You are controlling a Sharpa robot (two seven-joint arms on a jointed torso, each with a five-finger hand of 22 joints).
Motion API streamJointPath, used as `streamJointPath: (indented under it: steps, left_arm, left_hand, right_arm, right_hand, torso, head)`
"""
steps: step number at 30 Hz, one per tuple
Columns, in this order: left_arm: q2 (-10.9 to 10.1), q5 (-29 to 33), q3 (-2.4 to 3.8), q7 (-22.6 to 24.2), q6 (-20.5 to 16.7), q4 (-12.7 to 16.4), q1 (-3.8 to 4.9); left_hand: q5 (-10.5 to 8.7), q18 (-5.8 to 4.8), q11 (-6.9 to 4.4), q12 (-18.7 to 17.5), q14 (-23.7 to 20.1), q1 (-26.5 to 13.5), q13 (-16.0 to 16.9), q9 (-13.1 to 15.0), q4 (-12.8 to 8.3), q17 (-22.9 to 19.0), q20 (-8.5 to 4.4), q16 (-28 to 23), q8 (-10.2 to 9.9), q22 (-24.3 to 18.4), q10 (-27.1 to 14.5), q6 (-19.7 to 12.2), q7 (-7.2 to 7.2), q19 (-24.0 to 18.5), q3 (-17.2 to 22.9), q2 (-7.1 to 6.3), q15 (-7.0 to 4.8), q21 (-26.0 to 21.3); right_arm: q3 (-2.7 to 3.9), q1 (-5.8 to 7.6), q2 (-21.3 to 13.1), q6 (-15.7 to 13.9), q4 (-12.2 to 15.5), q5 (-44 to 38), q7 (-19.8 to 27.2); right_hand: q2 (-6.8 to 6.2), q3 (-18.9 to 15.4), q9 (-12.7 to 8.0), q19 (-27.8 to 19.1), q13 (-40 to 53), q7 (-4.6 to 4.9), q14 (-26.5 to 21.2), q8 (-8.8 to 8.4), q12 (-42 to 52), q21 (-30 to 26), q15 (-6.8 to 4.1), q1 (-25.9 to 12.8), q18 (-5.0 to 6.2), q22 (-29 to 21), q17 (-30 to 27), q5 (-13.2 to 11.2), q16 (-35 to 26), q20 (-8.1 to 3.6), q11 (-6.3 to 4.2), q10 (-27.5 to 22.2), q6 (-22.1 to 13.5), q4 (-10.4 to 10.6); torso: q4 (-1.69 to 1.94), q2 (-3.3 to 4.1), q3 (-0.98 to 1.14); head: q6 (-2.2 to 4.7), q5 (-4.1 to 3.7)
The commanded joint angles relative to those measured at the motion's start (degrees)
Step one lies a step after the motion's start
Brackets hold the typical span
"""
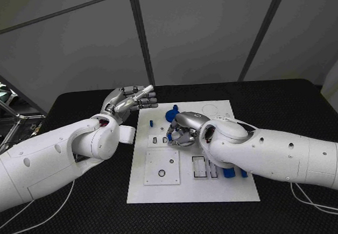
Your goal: Assemble the parts on the task board
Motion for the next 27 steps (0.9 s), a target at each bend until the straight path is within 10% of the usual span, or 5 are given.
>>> streamJointPath:
  steps: [1, 27]
  left_arm:
    - [0.0, -0.2, 0.06, 0.1, 0.7, 0.0, 0.11]
    - [0.1, -0.5, 0.05, -0.4, 1.4, -0.4, 0.09]
  left_hand:
    - [0.00, -0.34, 0.41, -0.3, 0.1, 0.1, -0.1, -0.1, -0.3, 0.1, 0.17, -0.4, -0.2, -0.1, 0.1, -0.2, 0.77, -0.3, 0.0, 0.66, 0.25, -0.3]
    - [0.01, -0.28, 0.36, -0.4, 0.5, 0.0, 0.0, -0.1, -0.4, 0.2, 0.14, -0.3, -0.2, -0.1, 0.3, -0.1, 0.76, -0.1, 0.0, 0.88, 0.16, -0.3]
  right_arm:
    - [-0.20, -0.15, -0.1, 0.4, -0.2, -0.3, -0.9]
    - [-0.18, -0.24, -2.1, -9.2, 2.2, 2.0, 7.5]
  right_hand:
    - [-0.47, -0.8, -0.2, 5.9, 2.0, 0.17, 3.3, 0.00, -0.6, 0.2, 0.43, -1.0, -0.87, 15.1, 2.1, -2.4, -0.4, 0.50, 0.52, 0.0, -1.1, 0.3]
    - [-3.12, -3.9, -0.6, 5.4, 0.0, 0.99, 3.0, 0.01, -3.0, -0.3, 1.02, -1.2, -0.63, 14.2, 0.8, -3.7, -1.3, 1.11, 1.27, -1.4, -6.5, 2.7]
  torso:
    - [0.01, -0.01, -0.01]
    - [-0.02, -0.07, 0.06]
  head:
    - [-0.01, -0.01]
    - [0.34, -0.07]
